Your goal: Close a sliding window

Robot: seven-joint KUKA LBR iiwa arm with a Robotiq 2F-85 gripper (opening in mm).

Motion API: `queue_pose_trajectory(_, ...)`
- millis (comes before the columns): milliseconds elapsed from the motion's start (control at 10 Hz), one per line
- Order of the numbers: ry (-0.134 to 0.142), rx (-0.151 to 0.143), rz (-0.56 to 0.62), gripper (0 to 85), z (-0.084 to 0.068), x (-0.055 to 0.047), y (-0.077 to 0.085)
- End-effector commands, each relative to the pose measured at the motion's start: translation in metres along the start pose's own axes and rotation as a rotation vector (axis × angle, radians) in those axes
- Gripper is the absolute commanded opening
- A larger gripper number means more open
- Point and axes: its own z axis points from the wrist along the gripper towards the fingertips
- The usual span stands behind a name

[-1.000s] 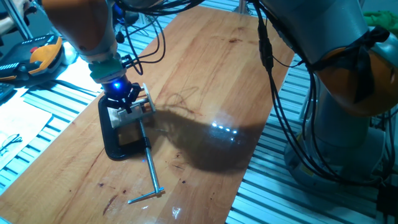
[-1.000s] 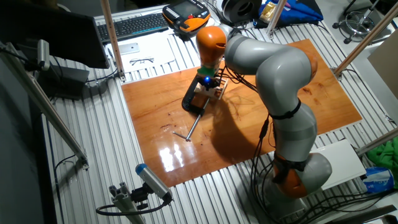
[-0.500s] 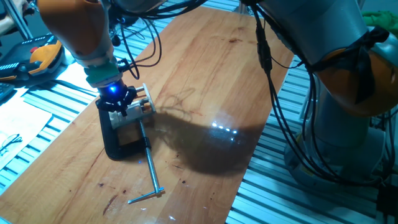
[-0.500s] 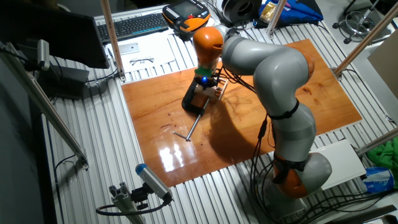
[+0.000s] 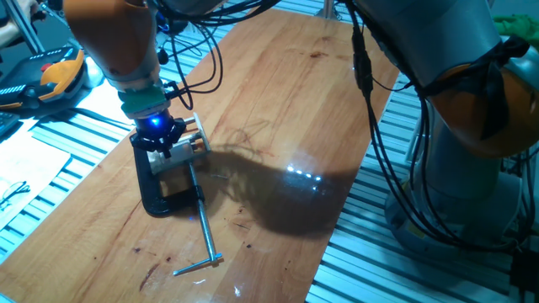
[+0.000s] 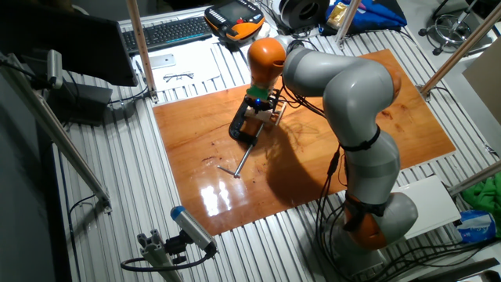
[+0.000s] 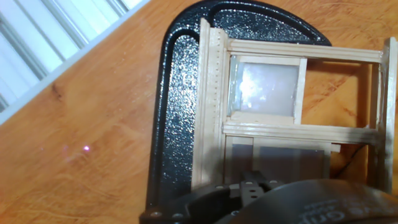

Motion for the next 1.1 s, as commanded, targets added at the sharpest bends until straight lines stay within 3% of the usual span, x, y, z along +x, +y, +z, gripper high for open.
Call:
queue_pose_trajectory(0, -0.006, -0.012, 0.000, 0.0, 0.0002, 0.0001, 0.0004)
queue_pose_trajectory(1000, 0.006, -0.032, -0.006, 0.0, 0.0060, -0.0001, 0.0014)
